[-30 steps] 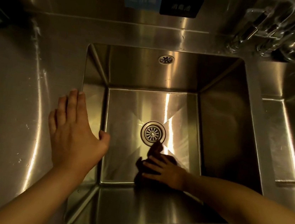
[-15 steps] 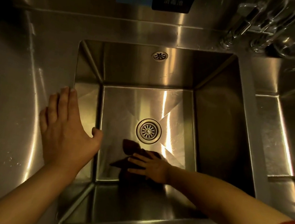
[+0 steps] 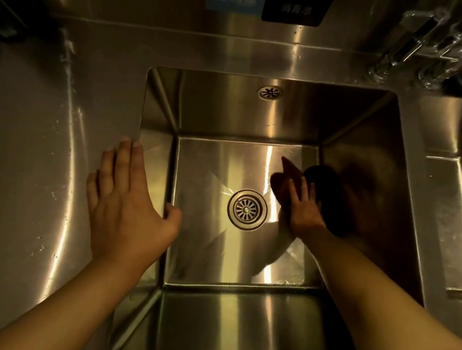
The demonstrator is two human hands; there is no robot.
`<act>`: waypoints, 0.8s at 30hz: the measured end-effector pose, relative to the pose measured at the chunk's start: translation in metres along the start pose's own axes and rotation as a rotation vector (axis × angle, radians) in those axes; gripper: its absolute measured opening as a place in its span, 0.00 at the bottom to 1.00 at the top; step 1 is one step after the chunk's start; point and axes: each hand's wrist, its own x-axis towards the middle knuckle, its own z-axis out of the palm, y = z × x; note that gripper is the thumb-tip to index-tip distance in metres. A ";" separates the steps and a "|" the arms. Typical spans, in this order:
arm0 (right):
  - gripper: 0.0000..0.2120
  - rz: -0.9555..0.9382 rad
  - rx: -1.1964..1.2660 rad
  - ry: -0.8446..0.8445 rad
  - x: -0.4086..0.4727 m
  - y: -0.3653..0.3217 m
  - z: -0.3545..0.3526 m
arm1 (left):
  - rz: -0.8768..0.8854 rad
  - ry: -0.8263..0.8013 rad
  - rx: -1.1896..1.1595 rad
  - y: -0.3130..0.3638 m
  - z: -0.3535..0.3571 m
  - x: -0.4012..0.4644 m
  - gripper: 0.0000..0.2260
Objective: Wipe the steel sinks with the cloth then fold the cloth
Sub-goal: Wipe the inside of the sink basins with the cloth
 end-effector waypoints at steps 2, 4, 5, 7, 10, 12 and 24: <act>0.35 0.026 0.046 0.050 0.019 -0.015 -0.012 | 0.001 -0.005 0.002 0.002 -0.001 0.000 0.48; 0.35 0.008 0.061 0.078 0.034 -0.036 -0.019 | -0.002 -0.012 0.004 0.003 -0.003 0.000 0.48; 0.36 -0.016 0.072 0.094 0.039 -0.048 -0.021 | -0.003 -0.016 0.008 0.003 -0.004 -0.001 0.48; 0.37 -0.087 0.078 0.140 0.045 -0.076 -0.020 | -0.004 -0.024 0.017 0.005 -0.005 -0.001 0.48; 0.37 -0.248 0.007 0.204 0.041 -0.119 -0.008 | -0.004 -0.030 0.028 0.008 -0.007 -0.001 0.48; 0.35 -0.396 -0.058 0.197 0.031 -0.150 0.008 | -0.002 -0.032 0.026 0.009 -0.009 -0.002 0.48; 0.38 -0.990 -0.410 -0.055 -0.061 -0.083 0.101 | -0.006 -0.020 0.023 0.011 -0.010 -0.003 0.48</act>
